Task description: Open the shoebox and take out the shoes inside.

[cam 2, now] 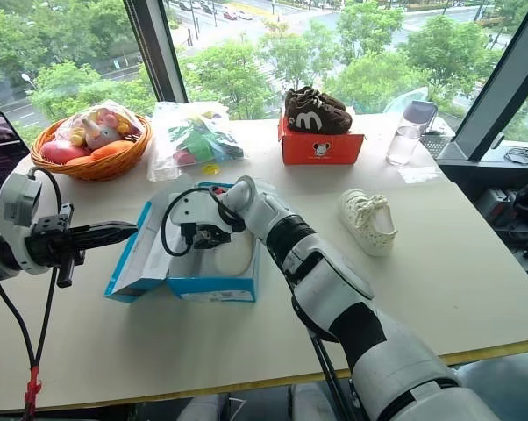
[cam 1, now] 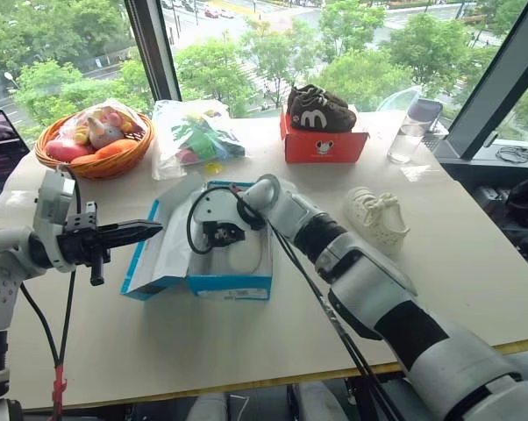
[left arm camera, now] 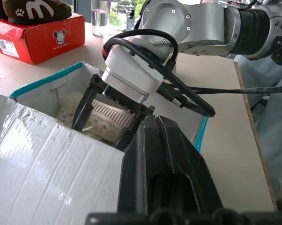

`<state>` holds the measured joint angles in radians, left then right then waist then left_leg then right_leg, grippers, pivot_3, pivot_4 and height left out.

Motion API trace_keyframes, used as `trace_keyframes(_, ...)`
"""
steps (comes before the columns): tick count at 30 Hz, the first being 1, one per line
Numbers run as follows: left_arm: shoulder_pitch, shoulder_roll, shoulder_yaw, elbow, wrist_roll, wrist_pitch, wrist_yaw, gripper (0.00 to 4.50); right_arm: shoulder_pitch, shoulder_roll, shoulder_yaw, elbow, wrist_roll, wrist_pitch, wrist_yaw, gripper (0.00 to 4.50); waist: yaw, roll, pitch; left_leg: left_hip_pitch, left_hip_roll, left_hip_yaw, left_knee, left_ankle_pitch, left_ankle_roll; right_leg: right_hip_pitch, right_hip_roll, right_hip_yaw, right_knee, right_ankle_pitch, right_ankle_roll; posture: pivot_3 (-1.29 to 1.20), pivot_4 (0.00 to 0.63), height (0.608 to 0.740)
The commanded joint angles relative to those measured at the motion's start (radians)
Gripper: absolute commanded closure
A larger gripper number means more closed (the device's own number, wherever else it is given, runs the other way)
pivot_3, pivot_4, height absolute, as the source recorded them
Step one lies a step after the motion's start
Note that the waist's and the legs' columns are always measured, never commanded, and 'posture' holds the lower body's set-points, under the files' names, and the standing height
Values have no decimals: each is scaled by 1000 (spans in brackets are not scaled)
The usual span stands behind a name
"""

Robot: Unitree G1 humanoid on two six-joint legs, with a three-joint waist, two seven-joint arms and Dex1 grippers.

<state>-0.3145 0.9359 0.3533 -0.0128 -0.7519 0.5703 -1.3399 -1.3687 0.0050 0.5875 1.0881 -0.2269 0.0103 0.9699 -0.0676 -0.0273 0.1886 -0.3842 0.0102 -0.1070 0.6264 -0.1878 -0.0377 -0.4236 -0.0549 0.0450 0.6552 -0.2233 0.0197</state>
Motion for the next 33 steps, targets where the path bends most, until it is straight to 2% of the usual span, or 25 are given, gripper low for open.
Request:
trace_keyframes(1,-6,9,32,-28,-16,-9,6,4500,-15,-11,-14,38,-47,-16,-5,3182,-2,0,0,0,0,0,0,0,0,0,0,0,0,0,0,0,150,740)
trace_keyframes(3,-7,7,30,-27,-16,-10,6,4500,-14,-9,-22,43,-57,-19,-7,3863,-3,0,0,1,0,0,0,0,0,0,1,0,1,0,0,0,150,740)
trace_keyframes(18,-18,4,14,-25,-14,-9,2,4500,-59,-53,-72,-3,-108,-20,-37,3863,-2,0,0,-1,1,0,-1,0,0,-2,1,0,0,0,0,0,150,740)
trace_keyframes(27,-26,2,3,-18,-6,-12,3,4500,-88,-100,-76,-71,-118,-33,75,3863,-6,0,1,-4,1,0,-2,0,0,-4,1,0,0,0,-1,0,150,740)
trace_keyframes(31,-34,-2,-5,-15,-5,-12,5,4500,-97,-111,-60,-51,-152,-62,76,3863,-7,0,1,-4,1,0,-2,0,0,-5,1,0,0,0,-1,0,150,740)
trace_keyframes(33,-36,-2,-5,-13,-5,-13,6,4500,-100,-116,-56,-52,-161,-75,84,3338,-6,0,1,-4,1,0,-2,0,0,-5,1,0,0,0,-1,0,150,740)
